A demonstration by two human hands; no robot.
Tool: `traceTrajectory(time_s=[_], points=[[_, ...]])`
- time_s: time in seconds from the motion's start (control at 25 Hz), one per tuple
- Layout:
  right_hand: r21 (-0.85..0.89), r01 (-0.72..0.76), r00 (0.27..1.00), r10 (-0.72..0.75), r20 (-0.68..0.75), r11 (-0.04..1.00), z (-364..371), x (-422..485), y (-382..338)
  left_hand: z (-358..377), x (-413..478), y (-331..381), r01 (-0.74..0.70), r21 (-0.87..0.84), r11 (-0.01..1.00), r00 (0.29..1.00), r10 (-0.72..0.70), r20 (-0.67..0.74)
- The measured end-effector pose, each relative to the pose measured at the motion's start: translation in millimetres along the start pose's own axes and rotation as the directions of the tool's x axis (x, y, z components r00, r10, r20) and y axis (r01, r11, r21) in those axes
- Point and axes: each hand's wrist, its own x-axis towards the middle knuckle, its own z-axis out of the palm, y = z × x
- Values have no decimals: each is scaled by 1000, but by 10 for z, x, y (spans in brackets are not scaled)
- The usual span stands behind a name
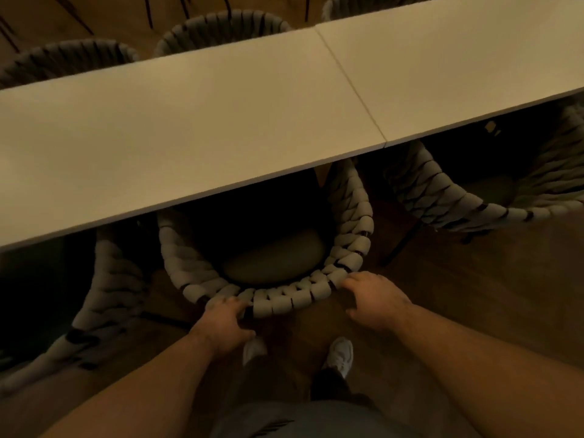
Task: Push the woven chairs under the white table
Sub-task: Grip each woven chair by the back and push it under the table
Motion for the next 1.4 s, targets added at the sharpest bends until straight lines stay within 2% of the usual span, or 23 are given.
traceTrajectory(time_s=[0.2, 0.4, 0.48, 0.72, 0.92, 1.08, 1.28, 1.4], points=[[-50, 106, 994, -105, 21, 993, 15, 400, -145, 1, 128, -22, -35, 138, 990, 999, 33, 15], [-115, 90, 981, -68, 183, 989, 129, 635, -286, 29, 277, -65, -80, 269, 960, 990, 45, 131], [-155, 89, 978, -57, 199, 984, 140, 678, -261, 7, 357, -73, -97, 311, 946, 987, 51, 155], [-246, 115, 963, -47, 266, 962, 141, 847, -170, 57, 546, -72, -89, 333, 939, 980, 23, 196], [-378, 198, 948, -79, 309, 904, 108, 1060, -32, 118, 661, -86, -99, 334, 937, 982, 38, 184], [-403, 214, 961, -118, 250, 890, 170, 1107, 23, 136, 659, -129, -100, 303, 948, 984, 49, 172], [-432, 188, 975, -114, 190, 882, 265, 1028, 101, 159, 620, -167, -169, 292, 941, 978, 123, 171], [-411, 171, 980, -110, 168, 895, 338, 919, 194, 279, 527, -161, -195, 259, 946, 979, 174, 101]])
